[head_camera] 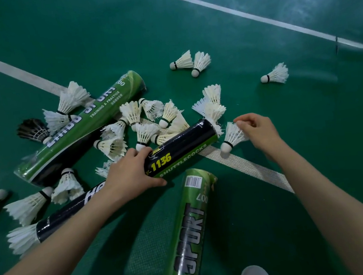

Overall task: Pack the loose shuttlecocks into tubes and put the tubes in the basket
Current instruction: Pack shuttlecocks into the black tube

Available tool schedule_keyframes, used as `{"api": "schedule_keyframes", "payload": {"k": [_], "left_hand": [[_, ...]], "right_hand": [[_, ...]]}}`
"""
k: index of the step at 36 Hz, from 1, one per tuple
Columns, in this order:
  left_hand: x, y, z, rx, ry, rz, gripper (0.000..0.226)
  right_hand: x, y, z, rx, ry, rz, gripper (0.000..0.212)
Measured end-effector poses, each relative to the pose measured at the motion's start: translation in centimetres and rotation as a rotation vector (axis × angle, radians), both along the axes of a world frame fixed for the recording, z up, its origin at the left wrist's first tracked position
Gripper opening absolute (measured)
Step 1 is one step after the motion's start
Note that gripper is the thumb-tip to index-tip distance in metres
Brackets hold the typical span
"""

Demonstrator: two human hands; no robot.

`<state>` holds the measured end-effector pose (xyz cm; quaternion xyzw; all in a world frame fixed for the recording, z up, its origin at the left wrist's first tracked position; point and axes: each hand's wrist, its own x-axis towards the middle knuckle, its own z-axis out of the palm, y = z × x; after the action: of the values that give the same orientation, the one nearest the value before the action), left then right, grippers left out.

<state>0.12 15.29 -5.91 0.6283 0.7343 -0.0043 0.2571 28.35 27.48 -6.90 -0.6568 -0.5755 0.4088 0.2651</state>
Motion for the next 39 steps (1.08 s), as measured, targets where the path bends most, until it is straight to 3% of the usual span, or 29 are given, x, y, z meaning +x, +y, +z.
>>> {"api": "schedule_keyframes", "payload": {"k": [6, 11, 28, 39], "left_hand": [[0.4, -0.1, 0.2, 0.015, -0.029, -0.021, 0.095], [0.8, -0.2, 0.5, 0.063, -0.091, -0.037, 0.095], [1.2, -0.2, 1.7, 0.156, -0.186, -0.052, 0.095], [0.8, -0.3, 2.1, 0.192, -0.1, -0.1, 0.094]], "right_hand": [[-0.3, 0.6, 1.9, 0.382, 0.054, -0.173, 0.014], [-1.1, 0.8, 2.4, 0.473, 0.037, -0.184, 0.011], [-2.5, -0.5, 3.8, 0.203, 0.248, 0.017, 0.023], [-2.8, -1.8, 3.9, 0.112, 0.273, 0.101, 0.038]]}}
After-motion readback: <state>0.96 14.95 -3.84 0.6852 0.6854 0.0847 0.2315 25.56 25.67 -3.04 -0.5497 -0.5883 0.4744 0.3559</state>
